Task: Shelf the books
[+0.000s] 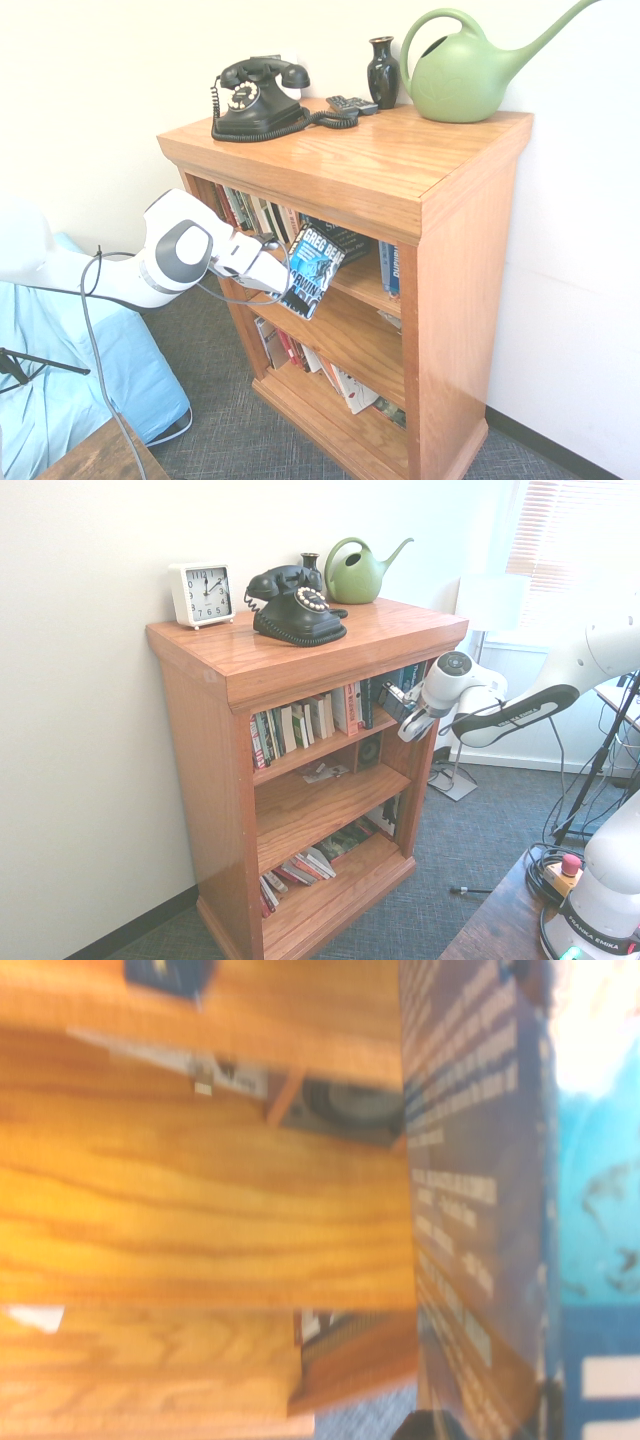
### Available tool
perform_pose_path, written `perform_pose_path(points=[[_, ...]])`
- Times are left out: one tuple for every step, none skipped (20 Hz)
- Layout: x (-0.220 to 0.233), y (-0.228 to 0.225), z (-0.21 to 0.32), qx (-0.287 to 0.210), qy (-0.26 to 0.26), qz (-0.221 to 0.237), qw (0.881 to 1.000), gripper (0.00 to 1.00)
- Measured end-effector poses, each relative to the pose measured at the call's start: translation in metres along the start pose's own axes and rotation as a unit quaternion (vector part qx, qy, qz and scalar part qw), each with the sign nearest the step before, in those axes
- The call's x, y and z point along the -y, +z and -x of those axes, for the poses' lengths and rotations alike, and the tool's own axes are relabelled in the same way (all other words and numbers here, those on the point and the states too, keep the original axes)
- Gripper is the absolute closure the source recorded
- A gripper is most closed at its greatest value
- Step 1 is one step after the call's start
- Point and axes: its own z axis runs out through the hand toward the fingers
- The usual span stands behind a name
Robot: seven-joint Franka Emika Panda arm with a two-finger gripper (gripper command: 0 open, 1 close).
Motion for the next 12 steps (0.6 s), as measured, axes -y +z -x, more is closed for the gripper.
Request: perform_pose_path(points=[[0.003, 0.001, -0.002, -0.005, -0.002, 0.000, 1.000, 1.00], [0.004, 0.002, -0.003, -0.007, -0.003, 0.000, 1.000, 1.00], [0.006, 0.004, -0.004, -0.010, -0.004, 0.000, 1.000, 1.00], [0.009, 0.007, -0.004, -0.012, -0.005, 0.000, 1.000, 1.00], [0.011, 0.010, -0.004, -0.012, -0.007, 0.000, 1.000, 1.00], [0.014, 0.013, -0.005, -0.013, -0.009, 0.000, 1.000, 1.00], [0.018, 0.017, -0.004, -0.013, -0.012, 0.001, 1.000, 1.00], [0.021, 0.021, -0.004, -0.013, -0.014, 0.001, 1.000, 1.00], [0.025, 0.024, -0.004, -0.013, -0.014, 0.001, 1.000, 1.00], [0.029, 0.026, -0.006, -0.013, -0.014, 0.000, 1.000, 1.00], [0.031, 0.028, -0.007, -0.014, -0.014, -0.001, 1.000, 1.00], [0.034, 0.031, -0.008, -0.016, -0.015, 0.000, 1.000, 1.00]])
